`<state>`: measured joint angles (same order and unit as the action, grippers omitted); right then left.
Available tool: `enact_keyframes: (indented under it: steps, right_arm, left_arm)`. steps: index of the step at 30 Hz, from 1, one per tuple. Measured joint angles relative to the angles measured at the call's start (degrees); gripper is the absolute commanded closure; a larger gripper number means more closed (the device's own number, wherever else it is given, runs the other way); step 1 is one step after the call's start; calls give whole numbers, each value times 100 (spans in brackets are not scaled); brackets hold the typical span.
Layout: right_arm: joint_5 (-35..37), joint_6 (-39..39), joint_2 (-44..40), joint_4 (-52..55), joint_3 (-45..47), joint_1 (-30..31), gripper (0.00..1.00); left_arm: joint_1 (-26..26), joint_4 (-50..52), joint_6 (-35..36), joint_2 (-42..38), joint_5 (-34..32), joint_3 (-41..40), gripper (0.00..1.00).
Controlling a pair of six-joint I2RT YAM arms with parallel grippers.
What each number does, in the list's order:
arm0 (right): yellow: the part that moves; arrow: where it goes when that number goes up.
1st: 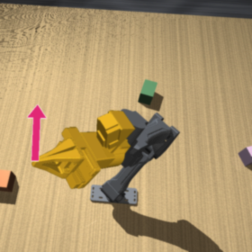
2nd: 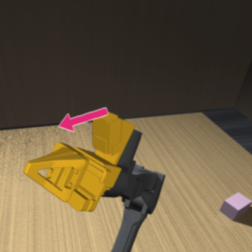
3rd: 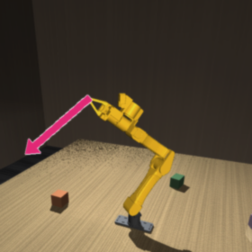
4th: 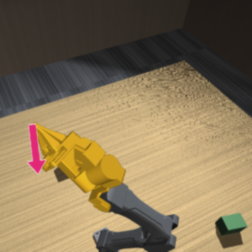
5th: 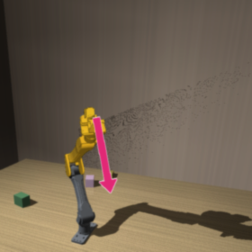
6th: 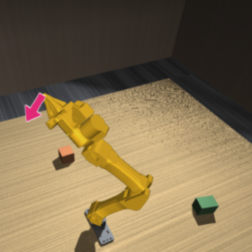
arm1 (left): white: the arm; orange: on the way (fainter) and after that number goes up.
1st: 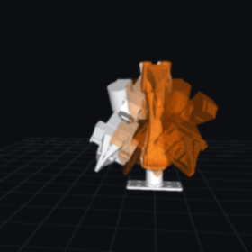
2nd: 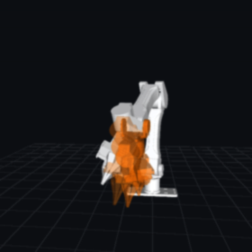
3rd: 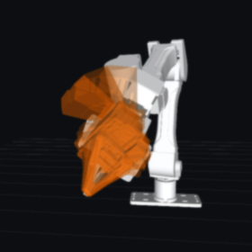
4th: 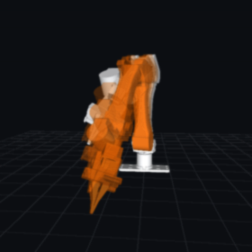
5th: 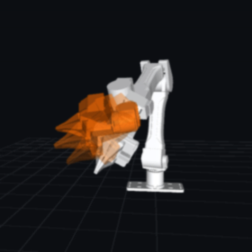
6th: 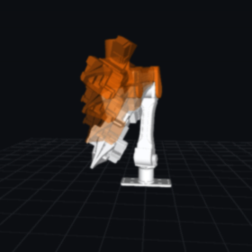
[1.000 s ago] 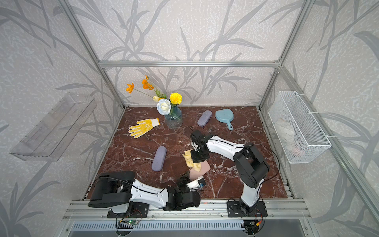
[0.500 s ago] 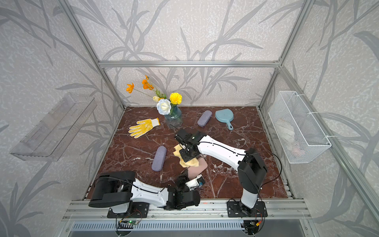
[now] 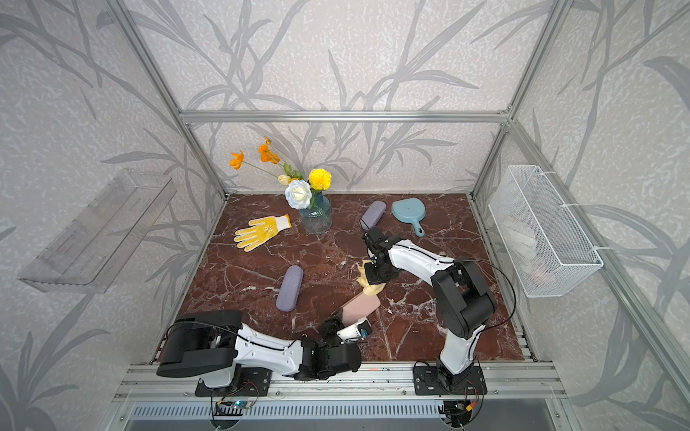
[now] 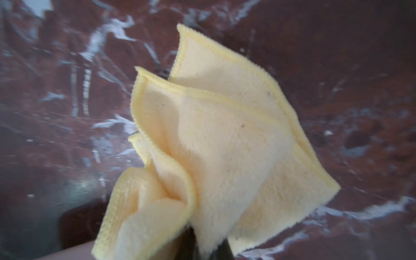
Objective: Wipe the eyeglass case
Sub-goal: Wipe the dirt from the eyeglass case.
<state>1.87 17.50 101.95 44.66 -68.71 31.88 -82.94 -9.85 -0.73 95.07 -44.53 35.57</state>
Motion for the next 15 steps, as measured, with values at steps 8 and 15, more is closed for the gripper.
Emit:
enact_keyframes:
  steps: [8, 15]
  right_arm:
    - [317, -968, 1045, 452, -1252, 208, 100]
    - [-315, -1366, 1104, 256, -885, 407, 100]
  left_arm:
    - [859, -332, 7, -590, 1506, -382, 87]
    - [1303, -302, -162, -776, 2345, -448, 89]
